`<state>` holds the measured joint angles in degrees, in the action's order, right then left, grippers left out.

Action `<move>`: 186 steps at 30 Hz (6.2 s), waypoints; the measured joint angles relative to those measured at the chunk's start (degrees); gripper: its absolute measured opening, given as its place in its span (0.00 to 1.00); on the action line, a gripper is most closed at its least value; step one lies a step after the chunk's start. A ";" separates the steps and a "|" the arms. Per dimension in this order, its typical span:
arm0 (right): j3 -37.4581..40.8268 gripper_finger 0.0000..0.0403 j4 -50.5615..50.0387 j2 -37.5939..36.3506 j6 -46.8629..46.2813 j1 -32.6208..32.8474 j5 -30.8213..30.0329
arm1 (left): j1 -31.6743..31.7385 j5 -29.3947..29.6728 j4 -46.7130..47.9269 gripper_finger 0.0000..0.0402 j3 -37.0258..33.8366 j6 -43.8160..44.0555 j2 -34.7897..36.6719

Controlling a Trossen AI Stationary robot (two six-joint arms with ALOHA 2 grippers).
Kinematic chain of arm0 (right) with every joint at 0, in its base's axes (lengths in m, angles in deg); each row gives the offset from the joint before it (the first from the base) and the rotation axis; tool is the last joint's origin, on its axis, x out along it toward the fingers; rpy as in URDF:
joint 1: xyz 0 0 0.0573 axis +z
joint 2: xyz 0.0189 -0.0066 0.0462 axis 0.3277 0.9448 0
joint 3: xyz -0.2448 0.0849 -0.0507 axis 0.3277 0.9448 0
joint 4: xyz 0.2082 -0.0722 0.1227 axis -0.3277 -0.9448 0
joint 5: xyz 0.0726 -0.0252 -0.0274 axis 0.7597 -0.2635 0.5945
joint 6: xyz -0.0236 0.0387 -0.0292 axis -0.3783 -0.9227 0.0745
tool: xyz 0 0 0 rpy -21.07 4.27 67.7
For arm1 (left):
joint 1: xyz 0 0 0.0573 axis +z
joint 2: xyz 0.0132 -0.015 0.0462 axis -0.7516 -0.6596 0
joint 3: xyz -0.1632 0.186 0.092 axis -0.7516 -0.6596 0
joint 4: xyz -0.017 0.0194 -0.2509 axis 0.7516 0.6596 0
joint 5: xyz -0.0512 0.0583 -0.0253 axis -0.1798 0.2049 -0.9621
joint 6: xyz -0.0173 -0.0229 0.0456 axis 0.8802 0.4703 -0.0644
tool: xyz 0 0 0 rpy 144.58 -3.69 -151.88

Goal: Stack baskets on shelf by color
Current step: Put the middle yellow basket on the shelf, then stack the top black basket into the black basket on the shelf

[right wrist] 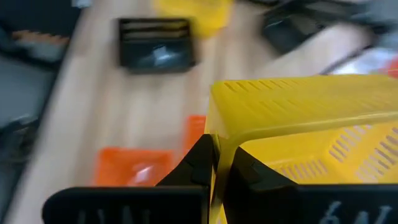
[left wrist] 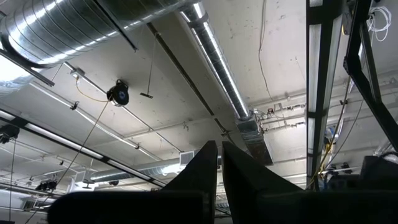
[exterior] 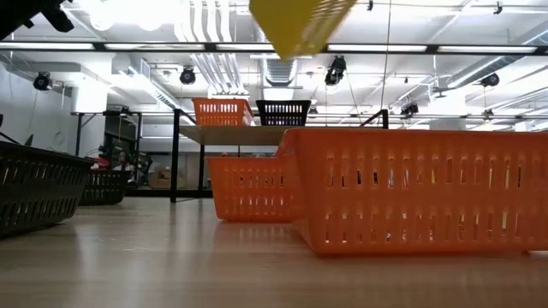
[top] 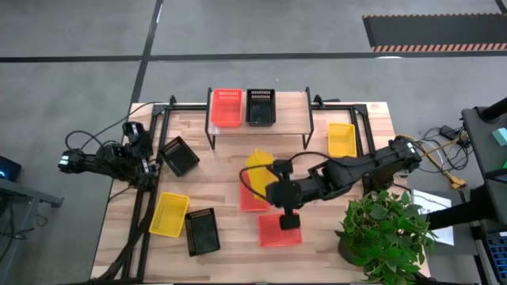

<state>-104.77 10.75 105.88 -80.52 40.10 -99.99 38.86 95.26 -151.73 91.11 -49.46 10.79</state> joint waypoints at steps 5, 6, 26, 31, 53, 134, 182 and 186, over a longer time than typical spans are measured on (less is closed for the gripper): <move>-3.58 0.02 -3.82 0.00 1.10 -1.72 -13.68 | 0.00 0.00 0.00 0.02 0.00 0.00 0.02; -3.89 0.02 -5.02 -0.02 0.96 -2.47 -15.71 | 0.00 0.00 0.00 0.02 0.00 0.00 0.00; 1.22 0.02 -20.63 0.59 8.28 -29.67 -5.24 | 0.00 0.02 0.02 0.02 0.00 0.00 0.00; 1.55 0.02 -20.40 1.58 11.43 -32.13 -5.21 | 0.00 0.02 0.03 0.02 0.00 0.00 0.02; 1.59 0.02 -19.97 7.50 19.68 -33.40 -5.74 | 0.00 0.02 0.02 0.02 0.00 -0.02 0.00; -10.88 0.23 -19.37 8.26 7.09 -30.27 -3.28 | 0.00 0.81 0.51 0.02 0.00 -2.11 0.02; 3.66 0.02 -10.71 7.19 7.06 -22.72 -17.17 | 0.00 -0.28 1.35 0.02 0.00 0.29 -0.38; 5.27 0.02 5.73 6.95 20.72 -18.25 -8.36 | -0.02 -10.08 1.51 0.02 0.35 3.74 -3.04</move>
<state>-99.51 16.48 112.83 -59.80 21.85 -108.35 38.84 85.19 -150.22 91.46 -45.72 7.74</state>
